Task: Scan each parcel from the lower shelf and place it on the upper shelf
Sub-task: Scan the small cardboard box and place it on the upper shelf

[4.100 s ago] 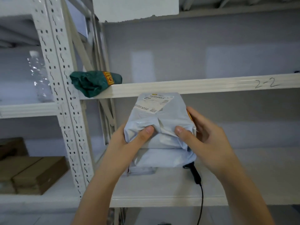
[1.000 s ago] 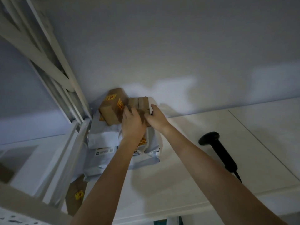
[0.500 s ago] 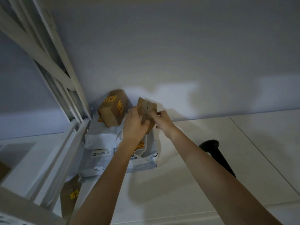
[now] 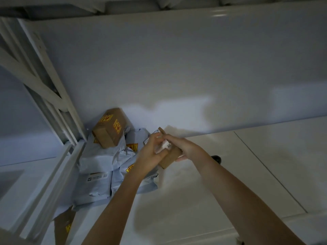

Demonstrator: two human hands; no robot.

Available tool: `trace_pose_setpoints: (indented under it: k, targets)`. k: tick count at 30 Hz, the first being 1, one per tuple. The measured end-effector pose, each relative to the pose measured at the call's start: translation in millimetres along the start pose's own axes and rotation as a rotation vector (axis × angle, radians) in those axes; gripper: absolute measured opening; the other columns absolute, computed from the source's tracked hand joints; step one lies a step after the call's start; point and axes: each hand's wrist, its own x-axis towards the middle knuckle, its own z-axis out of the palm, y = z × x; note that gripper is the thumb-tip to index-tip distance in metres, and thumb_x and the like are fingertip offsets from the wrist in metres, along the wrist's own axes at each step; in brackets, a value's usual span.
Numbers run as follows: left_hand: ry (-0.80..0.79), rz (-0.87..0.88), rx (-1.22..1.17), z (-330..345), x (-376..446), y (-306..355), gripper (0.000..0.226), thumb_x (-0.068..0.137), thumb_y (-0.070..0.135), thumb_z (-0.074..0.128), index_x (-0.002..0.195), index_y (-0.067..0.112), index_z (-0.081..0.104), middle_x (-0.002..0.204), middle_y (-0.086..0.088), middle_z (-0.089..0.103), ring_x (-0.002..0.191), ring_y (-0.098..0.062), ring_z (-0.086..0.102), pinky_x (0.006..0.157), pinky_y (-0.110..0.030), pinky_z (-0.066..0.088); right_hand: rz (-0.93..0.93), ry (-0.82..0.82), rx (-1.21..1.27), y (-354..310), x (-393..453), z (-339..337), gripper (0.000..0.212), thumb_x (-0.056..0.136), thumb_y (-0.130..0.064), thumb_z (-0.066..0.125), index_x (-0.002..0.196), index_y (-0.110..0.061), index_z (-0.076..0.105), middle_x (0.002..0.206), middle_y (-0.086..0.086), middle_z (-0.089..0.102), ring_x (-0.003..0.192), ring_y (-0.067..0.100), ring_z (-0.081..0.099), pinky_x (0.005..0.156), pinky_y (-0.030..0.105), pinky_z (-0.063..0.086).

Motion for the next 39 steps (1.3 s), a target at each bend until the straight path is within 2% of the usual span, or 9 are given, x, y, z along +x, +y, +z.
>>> trace_pose_setpoints:
  k: [3,6,11,17,21,25,28,34,39]
  targets:
    - [0.144,0.020,-0.219,-0.5,-3.3,5.2,0.043,0.084,-0.002,0.063,0.119,0.014,0.044,0.111,-0.001,0.059,0.107,-0.014,0.056,0.086,-0.018,0.047,-0.014,0.044,0.055,15.8,-0.2,-13.5,0.061,0.072,-0.058,0.063,0.114,-0.014,0.064,0.103,0.005,0.069,0.091,0.016,0.066,0.077,0.031,0.058]
    - [0.428,-0.082,-0.276,-0.8,-7.2,8.7,0.034,0.086,0.006,0.064,0.113,0.016,0.046,0.109,-0.002,0.053,0.107,-0.019,0.055,0.090,-0.028,0.045,-0.075,0.062,0.218,30.9,-4.7,-25.5,0.057,0.076,-0.057,0.059,0.115,-0.016,0.065,0.110,0.006,0.070,0.100,0.018,0.065,0.079,0.033,0.058]
    - [0.143,-0.461,-0.449,11.2,-3.8,13.5,0.071,0.079,0.046,0.066,0.134,0.006,0.044,0.119,-0.001,0.058,0.106,-0.019,0.058,0.084,-0.029,0.046,-0.206,0.015,0.412,47.9,-20.7,-29.1,0.027,0.089,-0.044,0.050,0.100,-0.025,0.066,0.107,0.002,0.070,0.103,0.018,0.063,0.088,0.040,0.056]
    - [0.035,-0.399,-0.538,27.3,-3.2,13.1,0.044,0.087,0.036,0.061,0.125,0.013,0.058,0.111,-0.007,0.070,0.100,-0.020,0.066,0.081,-0.029,0.055,-0.297,0.025,0.402,51.1,-34.6,-36.3,0.026,0.093,-0.040,0.046,0.103,-0.026,0.066,0.105,-0.002,0.071,0.103,0.015,0.064,0.087,0.034,0.054]
    - [0.016,-0.391,-0.535,28.8,-1.7,15.3,0.043,0.084,0.032,0.066,0.122,0.013,0.061,0.108,-0.005,0.072,0.098,-0.018,0.068,0.081,-0.028,0.056,-0.411,0.289,0.054,65.6,-49.4,-50.7,0.052,0.087,-0.058,0.039,0.112,-0.017,0.060,0.099,-0.003,0.063,0.089,0.009,0.063,0.084,0.030,0.049]
    - [0.012,-0.370,-0.573,29.6,-3.5,14.7,0.044,0.085,0.034,0.065,0.123,0.013,0.060,0.107,-0.004,0.072,0.099,-0.017,0.068,0.078,-0.025,0.056,-0.223,0.641,-0.465,105.7,-51.4,-80.2,0.060,0.090,-0.046,0.048,0.133,-0.005,0.043,0.134,0.017,0.045,0.125,0.033,0.043,0.102,0.041,0.037]
    - [0.013,-0.366,-0.632,32.0,-0.8,13.6,0.050,0.084,0.029,0.068,0.128,0.010,0.055,0.111,-0.007,0.071,0.101,-0.018,0.068,0.077,-0.024,0.058,0.008,0.523,-0.574,135.7,-43.6,-90.6,0.049,0.088,-0.035,0.057,0.118,0.003,0.046,0.116,0.020,0.053,0.104,0.036,0.053,0.081,0.037,0.045]
    - [-0.016,-0.331,-0.686,39.9,3.6,14.7,0.064,0.079,0.021,0.072,0.135,0.010,0.044,0.111,-0.006,0.070,0.102,-0.021,0.068,0.092,-0.037,0.053,0.037,0.365,-0.280,143.4,-31.5,-90.0,0.017,0.083,-0.015,0.054,0.093,-0.001,0.056,0.069,0.010,0.059,0.057,0.023,0.055,0.055,0.028,0.044]
    - [-0.011,-0.324,-0.643,43.7,5.7,8.2,0.081,0.066,0.027,0.081,0.136,0.012,0.043,0.119,-0.008,0.066,0.104,-0.021,0.066,0.095,-0.040,0.051,0.104,0.194,0.145,127.7,-46.1,-103.0,0.020,0.080,-0.006,0.062,0.098,0.003,0.058,0.068,0.011,0.058,0.059,0.022,0.056,0.058,0.031,0.051]
